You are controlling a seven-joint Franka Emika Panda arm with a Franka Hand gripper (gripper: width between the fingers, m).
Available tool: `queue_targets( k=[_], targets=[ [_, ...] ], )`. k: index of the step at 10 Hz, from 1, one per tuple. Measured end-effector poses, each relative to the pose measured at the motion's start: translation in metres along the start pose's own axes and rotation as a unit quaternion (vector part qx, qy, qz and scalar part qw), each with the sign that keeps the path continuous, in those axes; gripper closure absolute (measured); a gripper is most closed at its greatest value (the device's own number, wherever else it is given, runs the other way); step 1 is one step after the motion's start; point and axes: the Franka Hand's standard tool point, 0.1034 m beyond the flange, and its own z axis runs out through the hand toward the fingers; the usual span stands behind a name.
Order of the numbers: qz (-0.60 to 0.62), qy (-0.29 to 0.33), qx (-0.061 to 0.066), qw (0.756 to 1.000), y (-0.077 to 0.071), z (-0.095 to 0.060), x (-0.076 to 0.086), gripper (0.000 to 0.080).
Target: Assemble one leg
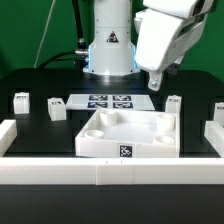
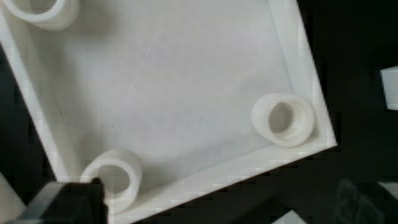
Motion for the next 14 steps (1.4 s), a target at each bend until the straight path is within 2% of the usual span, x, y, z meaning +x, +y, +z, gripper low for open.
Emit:
queue_targets(
  k=[7, 9, 11, 12, 14],
  targets=[
    [-0.003, 0.004, -0.002, 1.000, -0.001, 0.003, 0.000, 0.0150],
    [-0.023, 0.021, -0.011, 0.999, -0.015, 0.027, -0.005, 0.0150],
    [-0.061, 0.056, -0.036, 0.996, -0.028, 0.055, -0.012, 0.0150],
    [-0.082, 0.066, -0.044, 0.993, -0.032, 0.064, -0.015, 0.0150],
    [-0.098, 0.077, -0.052, 0.991, -0.034, 0.074, -0.023, 0.0150]
  ],
)
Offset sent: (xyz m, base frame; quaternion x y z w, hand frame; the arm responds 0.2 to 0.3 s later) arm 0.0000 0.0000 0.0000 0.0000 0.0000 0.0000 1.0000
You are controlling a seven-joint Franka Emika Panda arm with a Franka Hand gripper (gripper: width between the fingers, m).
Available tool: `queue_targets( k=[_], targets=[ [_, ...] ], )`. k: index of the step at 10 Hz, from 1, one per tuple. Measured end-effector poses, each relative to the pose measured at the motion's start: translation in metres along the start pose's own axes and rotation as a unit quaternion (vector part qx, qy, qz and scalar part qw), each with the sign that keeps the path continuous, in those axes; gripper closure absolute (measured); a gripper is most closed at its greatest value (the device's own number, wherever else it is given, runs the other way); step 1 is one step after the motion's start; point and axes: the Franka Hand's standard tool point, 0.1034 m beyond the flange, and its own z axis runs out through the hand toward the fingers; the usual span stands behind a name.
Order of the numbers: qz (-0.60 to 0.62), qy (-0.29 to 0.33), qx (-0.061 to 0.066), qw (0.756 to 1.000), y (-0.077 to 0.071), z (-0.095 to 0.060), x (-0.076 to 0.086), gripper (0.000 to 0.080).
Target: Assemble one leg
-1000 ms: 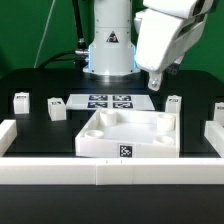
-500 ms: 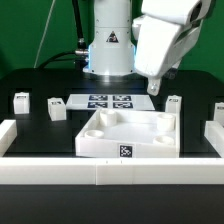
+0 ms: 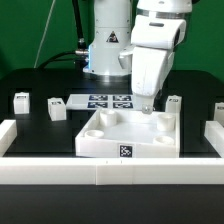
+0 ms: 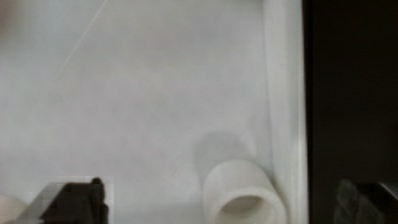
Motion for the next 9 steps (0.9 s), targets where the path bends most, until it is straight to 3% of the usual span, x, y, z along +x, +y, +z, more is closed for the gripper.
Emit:
queue_targets(
  k=[4, 6, 7, 9],
  targets=[
    [-0.001, 0.001, 0.000, 1.000, 0.000, 0.001, 0.000, 0.0150],
    [-0.007, 0.024, -0.017, 1.000, -0.007, 0.023, 0.000, 0.0150],
    [-0.007, 0.027, -0.014, 1.000, -0.014, 0.035, 0.000, 0.0150],
    [-0.005, 0.029, -0.011, 0.999, -0.018, 0.043, 0.002, 0.0150]
  ],
)
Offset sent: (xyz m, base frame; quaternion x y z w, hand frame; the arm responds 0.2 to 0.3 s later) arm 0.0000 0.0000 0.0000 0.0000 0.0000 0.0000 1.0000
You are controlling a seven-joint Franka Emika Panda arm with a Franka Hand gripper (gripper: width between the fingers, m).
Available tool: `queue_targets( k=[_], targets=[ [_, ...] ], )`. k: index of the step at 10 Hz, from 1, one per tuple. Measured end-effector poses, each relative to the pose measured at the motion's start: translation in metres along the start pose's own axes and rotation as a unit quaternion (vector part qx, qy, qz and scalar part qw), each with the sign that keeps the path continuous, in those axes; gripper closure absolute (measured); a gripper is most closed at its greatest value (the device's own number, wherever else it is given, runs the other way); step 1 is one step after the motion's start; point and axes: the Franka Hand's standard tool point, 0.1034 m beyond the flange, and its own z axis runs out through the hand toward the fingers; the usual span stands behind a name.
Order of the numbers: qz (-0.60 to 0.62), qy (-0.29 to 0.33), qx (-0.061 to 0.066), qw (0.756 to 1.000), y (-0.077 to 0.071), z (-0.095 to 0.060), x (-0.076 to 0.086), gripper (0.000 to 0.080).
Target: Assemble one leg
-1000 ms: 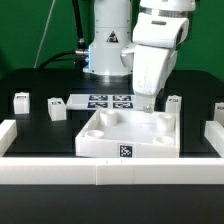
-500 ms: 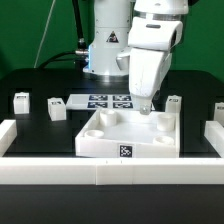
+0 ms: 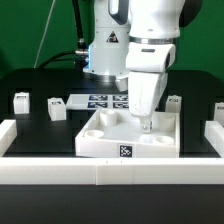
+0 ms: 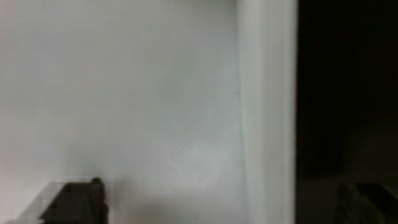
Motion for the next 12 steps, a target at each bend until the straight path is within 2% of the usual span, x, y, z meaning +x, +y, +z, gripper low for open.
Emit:
queue_targets(
  k=[2, 3, 4, 5, 6, 7, 8, 12],
  targets=[
    [-0.002, -0.001, 0.001, 1.000, -0.0006, -0.0004, 0.0016, 0.0150],
    [-0.002, -0.001, 0.001, 1.000, -0.0009, 0.0001, 0.0014, 0.0259],
    [-0.001, -0.001, 0.001, 1.000, -0.0009, 0.0001, 0.0013, 0.0405],
    [-0.001, -0.001, 0.001, 1.000, -0.0009, 0.0001, 0.0013, 0.0405],
    [-0.001, -0.001, 0.001, 1.000, -0.0010, 0.0001, 0.0012, 0.0582],
    [-0.001, -0.001, 0.001, 1.000, -0.0010, 0.0002, 0.0012, 0.0582],
    [-0.002, -0.001, 0.001, 1.000, -0.0009, 0.0001, 0.0013, 0.0743],
    [-0.002, -0.001, 0.001, 1.000, -0.0009, 0.0001, 0.0013, 0.0742]
  ],
)
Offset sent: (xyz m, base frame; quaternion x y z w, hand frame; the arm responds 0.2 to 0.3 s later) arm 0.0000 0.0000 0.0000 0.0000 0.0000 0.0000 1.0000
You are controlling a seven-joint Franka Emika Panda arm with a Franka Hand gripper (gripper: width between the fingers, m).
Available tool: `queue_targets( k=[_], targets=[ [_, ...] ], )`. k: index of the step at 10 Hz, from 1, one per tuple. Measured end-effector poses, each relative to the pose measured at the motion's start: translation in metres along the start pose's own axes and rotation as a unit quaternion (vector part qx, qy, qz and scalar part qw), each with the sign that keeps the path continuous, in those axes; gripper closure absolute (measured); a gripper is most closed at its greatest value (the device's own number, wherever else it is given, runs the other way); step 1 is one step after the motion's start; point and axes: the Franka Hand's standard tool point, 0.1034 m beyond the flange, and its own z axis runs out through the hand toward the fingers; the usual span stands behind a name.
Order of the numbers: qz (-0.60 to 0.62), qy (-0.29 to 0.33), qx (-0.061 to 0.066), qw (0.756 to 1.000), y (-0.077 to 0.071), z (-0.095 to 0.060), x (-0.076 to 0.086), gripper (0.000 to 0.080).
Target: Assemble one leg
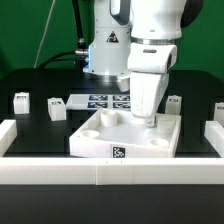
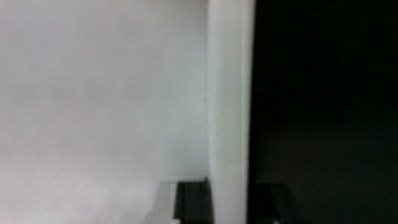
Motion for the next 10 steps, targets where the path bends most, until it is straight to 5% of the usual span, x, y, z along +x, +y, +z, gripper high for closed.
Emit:
queue_targets(
  k=[10],
  targets=[
    [-0.141, -0.003, -0.003, 0.990, 0.0082, -0.0003, -0.0036, 0.0741]
  ],
)
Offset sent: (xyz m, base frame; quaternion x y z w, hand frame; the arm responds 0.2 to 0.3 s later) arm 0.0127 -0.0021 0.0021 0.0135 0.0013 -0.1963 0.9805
